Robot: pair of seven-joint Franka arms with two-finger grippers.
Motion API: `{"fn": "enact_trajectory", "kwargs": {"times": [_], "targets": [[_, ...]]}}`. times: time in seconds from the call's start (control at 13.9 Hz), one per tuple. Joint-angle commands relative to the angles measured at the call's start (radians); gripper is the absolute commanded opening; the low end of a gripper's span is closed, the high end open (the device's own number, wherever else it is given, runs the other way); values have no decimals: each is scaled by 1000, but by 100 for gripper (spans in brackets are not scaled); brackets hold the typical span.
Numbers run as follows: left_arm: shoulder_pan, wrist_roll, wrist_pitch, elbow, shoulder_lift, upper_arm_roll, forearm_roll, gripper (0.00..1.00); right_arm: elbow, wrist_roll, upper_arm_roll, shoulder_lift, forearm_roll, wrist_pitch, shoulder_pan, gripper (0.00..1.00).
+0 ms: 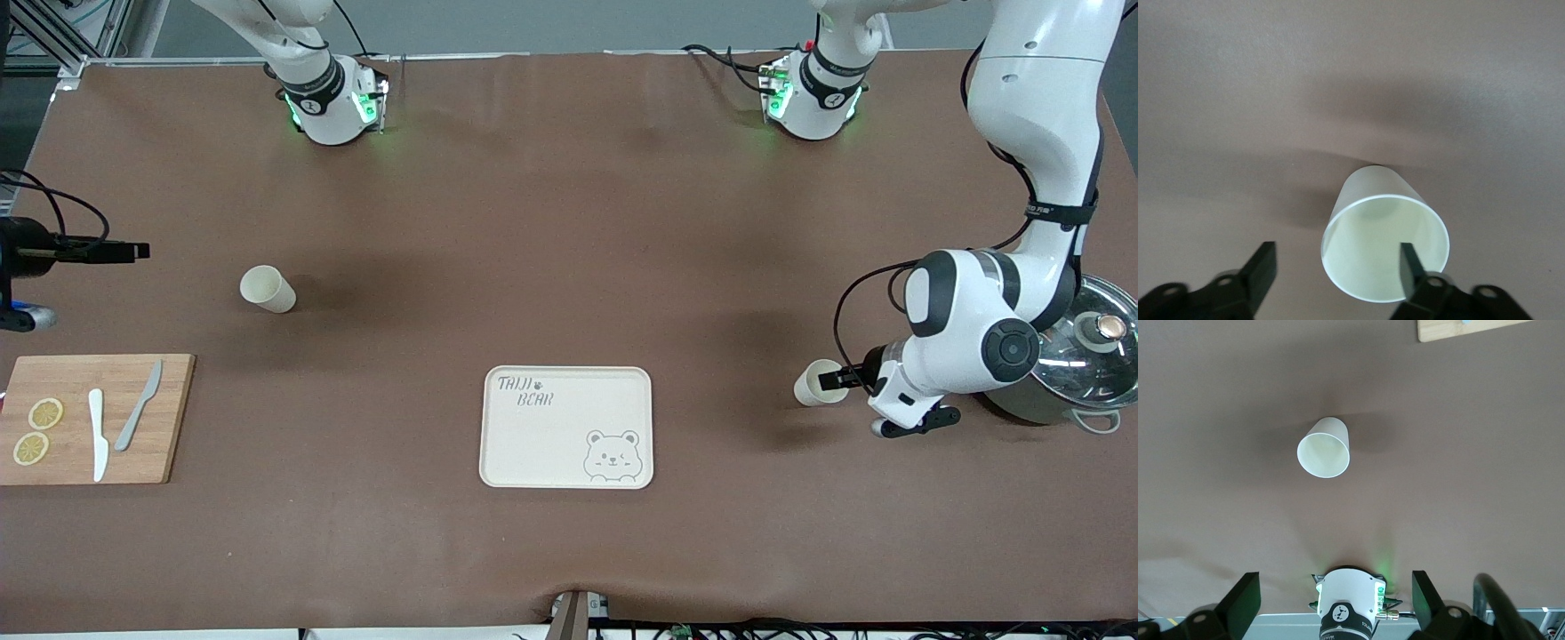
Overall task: Place white IKEA cup upright on tray with both arms
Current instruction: 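Reach the left gripper to the white cup while the right gripper moves out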
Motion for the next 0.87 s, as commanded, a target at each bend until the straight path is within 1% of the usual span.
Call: {"fn": "enact_trajectory", "kwargs": {"times": [0.0,0.07,0.14,0.22,0.29,0.43,0.58,0.65,0.79], "targets": [[2,-4,13,-11,0,-2,-5,27,-79,15,14,-35,23,46,-19,100],[2,-7,13,-11,3,-2,-5,20,-95,29,14,-43,23,54,-23,100],[1,-9,13,-11,3,-2,-5,14,-102,31,14,-45,23,75,-30,100],[1,-10,13,-11,5,-2,-5,4,-113,31,14,-45,23,101,-33,100],[-2,-12,13,-11,6,-2,-5,0,-150,31,16,-54,23,142,-33,100],[-7,-13,13,-7,6,-2,-5,0,-283,29,16,-133,23,285,-31,100],[-15,-10,13,4,2,-2,-3,0,-416,-7,16,-190,23,420,-31,100],[-25,-10,13,10,-5,-2,-3,0,-464,-20,16,-212,23,477,-28,100],[-45,-10,-1,32,-37,-4,-3,0,-512,-52,17,-224,23,503,-24,100]]}}
